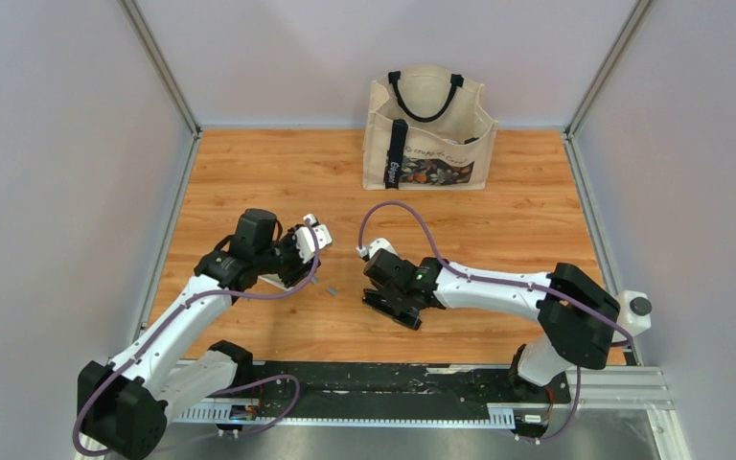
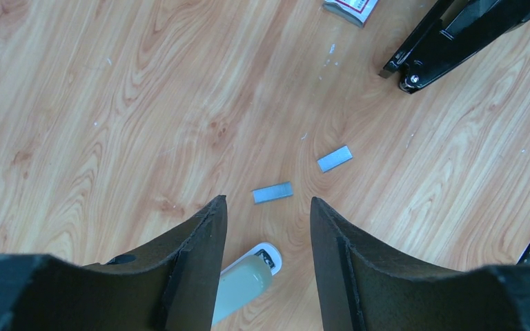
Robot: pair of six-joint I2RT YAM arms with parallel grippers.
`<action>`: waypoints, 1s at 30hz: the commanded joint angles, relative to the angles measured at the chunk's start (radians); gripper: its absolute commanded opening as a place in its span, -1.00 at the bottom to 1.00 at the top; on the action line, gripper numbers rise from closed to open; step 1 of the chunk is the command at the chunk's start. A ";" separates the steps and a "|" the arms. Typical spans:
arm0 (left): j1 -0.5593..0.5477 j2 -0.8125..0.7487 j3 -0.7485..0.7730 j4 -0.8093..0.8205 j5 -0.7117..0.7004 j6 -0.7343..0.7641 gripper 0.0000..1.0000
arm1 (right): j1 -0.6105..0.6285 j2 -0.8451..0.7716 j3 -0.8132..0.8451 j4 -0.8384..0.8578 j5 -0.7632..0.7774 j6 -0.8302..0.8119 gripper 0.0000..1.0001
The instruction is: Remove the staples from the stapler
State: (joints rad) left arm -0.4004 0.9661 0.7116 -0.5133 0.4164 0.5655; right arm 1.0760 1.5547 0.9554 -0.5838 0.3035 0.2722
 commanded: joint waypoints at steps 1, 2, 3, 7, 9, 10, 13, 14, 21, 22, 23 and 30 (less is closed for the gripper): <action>0.006 -0.024 -0.008 0.007 0.009 -0.004 0.12 | -0.024 -0.010 -0.001 0.067 -0.053 -0.028 -0.39; 0.005 -0.024 -0.009 0.007 0.009 -0.003 0.12 | -0.027 -0.005 -0.001 0.067 -0.059 -0.028 -0.43; 0.006 -0.024 -0.011 0.006 0.009 -0.003 0.12 | -0.031 -0.004 -0.006 0.071 -0.066 -0.030 -0.47; 0.006 -0.026 -0.014 0.007 0.010 -0.003 0.11 | -0.037 0.015 -0.015 0.073 -0.064 -0.042 -0.47; 0.006 -0.026 -0.017 0.007 0.012 -0.001 0.11 | -0.040 0.024 -0.017 0.076 -0.063 -0.045 -0.46; 0.005 -0.027 -0.018 0.007 0.012 -0.001 0.11 | -0.042 0.027 -0.017 0.078 -0.070 -0.048 -0.47; 0.006 -0.030 -0.020 0.006 0.013 -0.001 0.11 | -0.044 0.038 -0.015 0.082 -0.092 -0.047 -0.48; 0.006 -0.032 -0.018 0.006 0.013 -0.001 0.11 | -0.044 0.042 -0.014 0.084 -0.099 -0.045 -0.48; 0.006 -0.037 -0.017 0.002 0.015 -0.004 0.10 | -0.045 0.077 -0.018 0.098 -0.155 -0.004 -0.86; 0.006 -0.040 -0.017 0.004 0.015 -0.003 0.10 | -0.044 0.077 -0.018 0.101 -0.177 0.010 -0.94; 0.006 -0.041 -0.017 0.002 0.016 -0.004 0.10 | -0.044 0.067 -0.017 0.105 -0.191 0.019 -0.99; 0.006 -0.058 -0.018 0.002 0.018 -0.007 0.09 | -0.044 -0.018 0.094 0.089 -0.233 0.047 -0.99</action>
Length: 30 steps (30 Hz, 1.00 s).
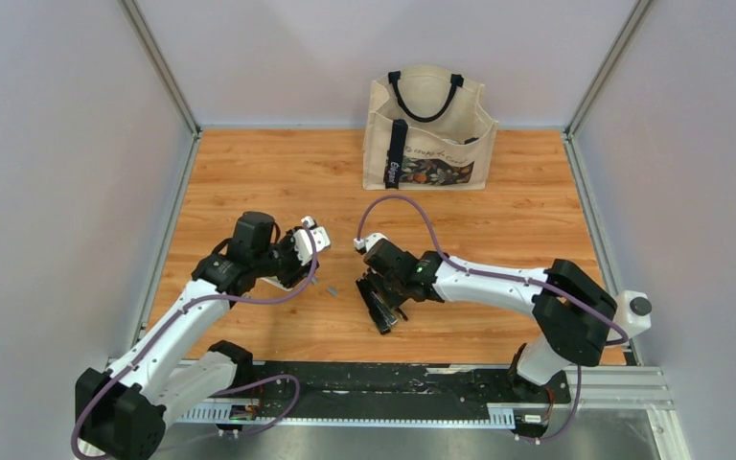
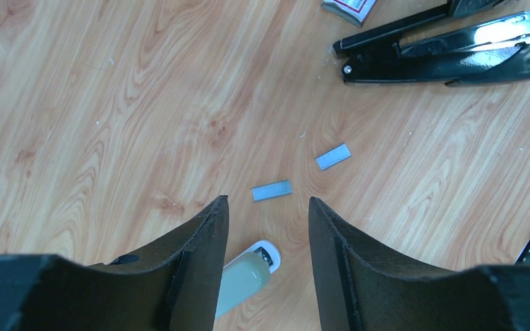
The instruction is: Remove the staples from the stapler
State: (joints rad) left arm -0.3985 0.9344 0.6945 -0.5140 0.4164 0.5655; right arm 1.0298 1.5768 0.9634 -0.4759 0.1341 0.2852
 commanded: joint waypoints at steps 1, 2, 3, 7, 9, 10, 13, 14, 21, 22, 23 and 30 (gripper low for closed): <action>0.004 -0.028 -0.001 0.002 0.019 -0.007 0.09 | 0.003 -0.038 0.107 -0.027 -0.059 0.026 -1.00; 0.004 -0.029 -0.003 0.003 0.016 -0.007 0.09 | 0.003 -0.034 0.151 -0.035 -0.050 0.013 -0.99; 0.004 -0.032 -0.006 0.003 0.015 -0.009 0.09 | 0.000 -0.017 0.170 -0.047 -0.041 0.008 -0.99; 0.004 -0.051 -0.013 0.006 0.005 -0.009 0.09 | -0.023 0.050 0.260 -0.064 -0.024 -0.027 -0.99; 0.004 -0.063 -0.023 0.008 -0.002 -0.007 0.09 | -0.039 0.078 0.317 -0.070 -0.021 -0.044 -0.99; 0.006 -0.068 -0.024 0.008 -0.002 -0.006 0.09 | -0.045 0.112 0.334 -0.069 -0.024 -0.049 -0.99; 0.007 -0.078 -0.023 -0.006 -0.008 0.007 0.09 | -0.074 0.182 0.418 -0.076 -0.027 -0.070 -0.99; 0.009 -0.082 -0.023 -0.014 -0.010 0.007 0.09 | -0.083 0.201 0.448 -0.104 -0.022 -0.078 -0.99; 0.021 -0.103 -0.023 -0.031 0.005 0.020 0.08 | -0.111 0.181 0.436 -0.150 0.002 -0.093 -0.03; 0.021 -0.103 -0.023 -0.029 0.005 0.020 0.08 | -0.114 0.177 0.408 -0.148 -0.002 -0.095 0.10; 0.021 -0.103 -0.023 -0.027 0.010 0.022 0.08 | -0.122 0.175 0.396 -0.148 -0.010 -0.096 0.19; 0.021 -0.095 -0.015 -0.027 0.015 0.022 0.08 | -0.128 0.216 0.377 -0.122 -0.093 -0.086 0.29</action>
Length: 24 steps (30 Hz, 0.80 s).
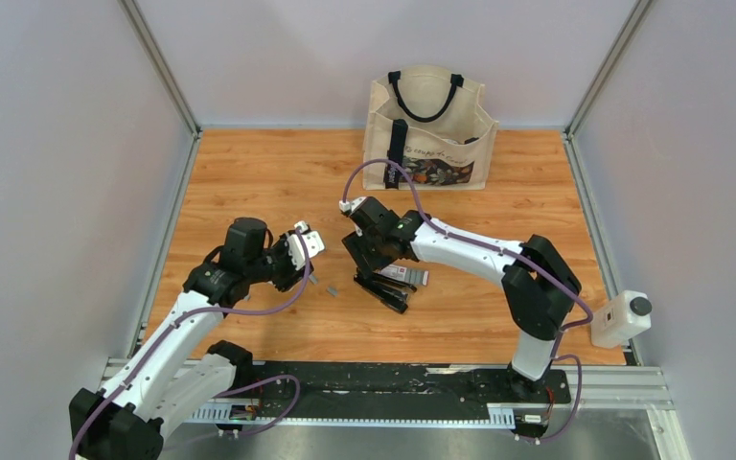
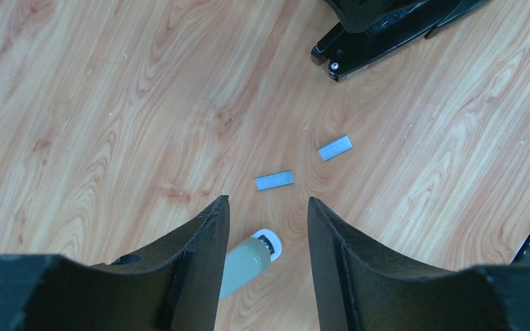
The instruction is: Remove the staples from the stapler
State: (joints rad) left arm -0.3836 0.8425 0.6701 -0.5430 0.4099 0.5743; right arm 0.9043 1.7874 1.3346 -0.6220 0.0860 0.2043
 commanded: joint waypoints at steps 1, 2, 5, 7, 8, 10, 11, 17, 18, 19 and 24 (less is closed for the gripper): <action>0.006 -0.003 0.009 0.000 0.020 0.015 0.08 | -0.002 0.026 0.011 0.025 -0.048 -0.006 0.29; 0.006 -0.003 0.011 -0.005 0.018 0.018 0.08 | -0.002 0.035 0.023 0.028 -0.049 -0.006 0.28; 0.006 -0.006 0.006 -0.011 0.013 0.025 0.08 | -0.001 0.059 0.041 0.031 -0.071 -0.011 0.26; 0.008 -0.008 0.005 -0.014 0.010 0.030 0.08 | -0.001 0.046 0.029 0.034 -0.129 -0.022 0.32; 0.009 -0.011 0.002 -0.017 0.009 0.035 0.08 | -0.001 0.037 0.022 0.034 -0.144 -0.029 0.36; 0.009 -0.013 0.000 -0.018 0.007 0.041 0.08 | -0.001 0.021 -0.014 0.034 -0.170 -0.054 0.49; 0.011 -0.010 -0.003 -0.017 0.010 0.042 0.08 | -0.001 0.011 -0.024 0.033 -0.170 -0.059 0.52; 0.012 0.000 0.006 -0.011 0.024 0.039 0.08 | 0.004 0.030 -0.037 0.018 -0.174 -0.077 0.70; 0.012 0.001 0.005 -0.009 0.024 0.038 0.08 | 0.005 0.049 -0.034 0.015 -0.154 -0.080 0.70; 0.012 0.001 0.008 -0.011 0.024 0.038 0.08 | 0.010 0.058 -0.026 0.015 -0.144 -0.089 0.71; 0.014 -0.006 0.010 -0.023 0.017 0.045 0.08 | 0.038 0.087 -0.012 0.027 -0.088 -0.106 0.62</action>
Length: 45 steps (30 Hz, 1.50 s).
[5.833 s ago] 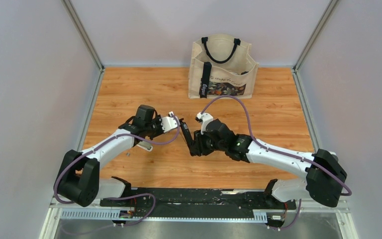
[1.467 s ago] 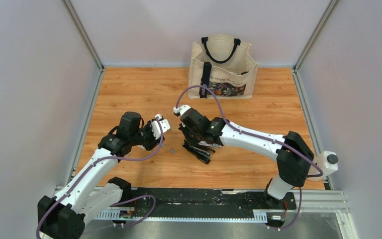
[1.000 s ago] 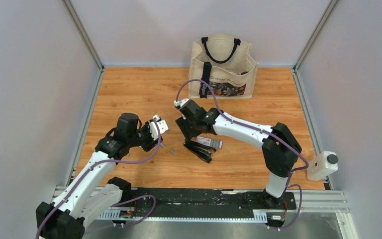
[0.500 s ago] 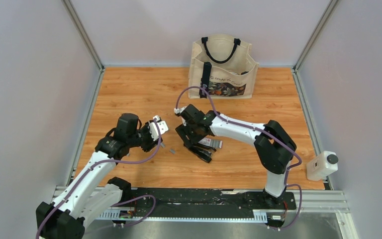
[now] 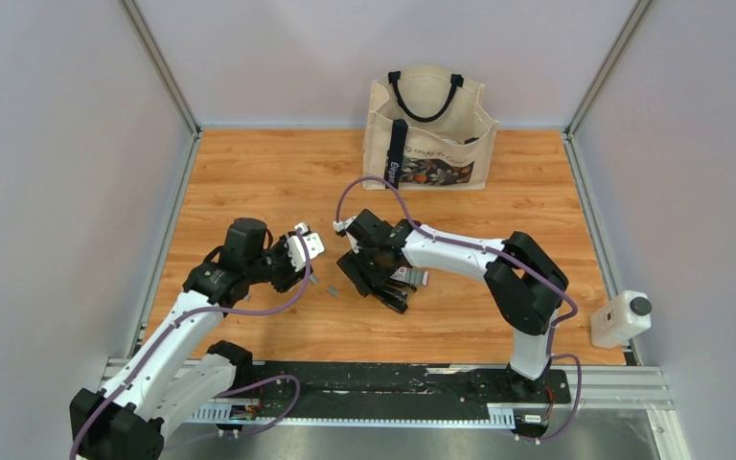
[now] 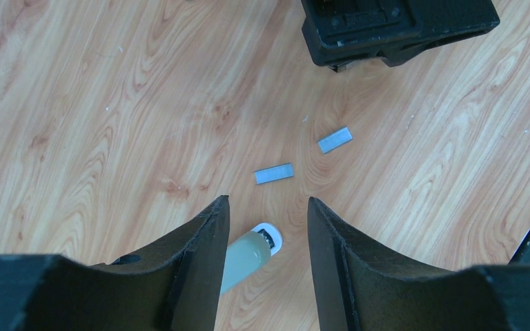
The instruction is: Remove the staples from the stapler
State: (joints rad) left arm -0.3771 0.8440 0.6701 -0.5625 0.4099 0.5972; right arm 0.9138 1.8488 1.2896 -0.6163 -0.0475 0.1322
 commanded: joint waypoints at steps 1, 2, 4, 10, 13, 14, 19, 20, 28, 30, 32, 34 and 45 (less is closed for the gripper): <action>0.007 -0.011 0.008 -0.005 0.012 0.024 0.08 | 0.043 0.030 0.034 0.023 0.087 -0.036 0.58; 0.007 -0.011 0.005 -0.008 0.010 0.026 0.08 | 0.048 0.033 0.039 0.023 0.096 -0.040 0.56; 0.009 -0.011 0.003 -0.008 0.009 0.030 0.08 | 0.065 0.047 0.040 0.023 0.127 -0.043 0.49; 0.012 -0.017 0.003 -0.008 0.010 0.030 0.07 | 0.112 0.076 0.047 0.032 0.207 -0.016 -0.03; 0.012 -0.020 0.005 -0.010 0.012 0.029 0.07 | 0.114 0.073 0.053 0.032 0.228 -0.002 -0.39; 0.012 -0.020 0.005 -0.010 0.012 0.030 0.07 | 0.114 0.061 0.054 0.032 0.233 -0.003 -0.44; 0.014 -0.026 0.005 -0.014 0.013 0.030 0.07 | 0.102 0.012 0.085 0.010 0.252 -0.013 -0.46; 0.014 -0.028 0.006 -0.016 0.013 0.030 0.07 | 0.097 0.006 0.106 0.004 0.247 -0.014 -0.46; 0.014 -0.039 0.014 -0.023 0.018 0.024 0.07 | 0.033 0.094 0.358 -0.055 0.153 -0.031 -0.46; 0.015 -0.040 0.019 -0.028 0.017 0.029 0.07 | 0.023 0.142 0.475 -0.069 0.137 -0.045 -0.45; 0.017 -0.045 0.028 -0.040 0.017 0.029 0.07 | 0.013 0.228 0.561 -0.091 0.130 -0.057 -0.45; 0.018 -0.046 0.034 -0.050 0.018 0.027 0.07 | 0.002 0.285 0.693 -0.124 0.114 -0.069 -0.45; 0.026 -0.066 0.037 -0.103 0.020 0.050 0.08 | -0.059 0.558 0.896 -0.026 -0.024 -0.028 -0.43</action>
State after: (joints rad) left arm -0.3595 0.7929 0.6746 -0.6388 0.4095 0.6201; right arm 0.8703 2.3703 2.0995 -0.7158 -0.0032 0.0933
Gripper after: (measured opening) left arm 0.535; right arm 0.413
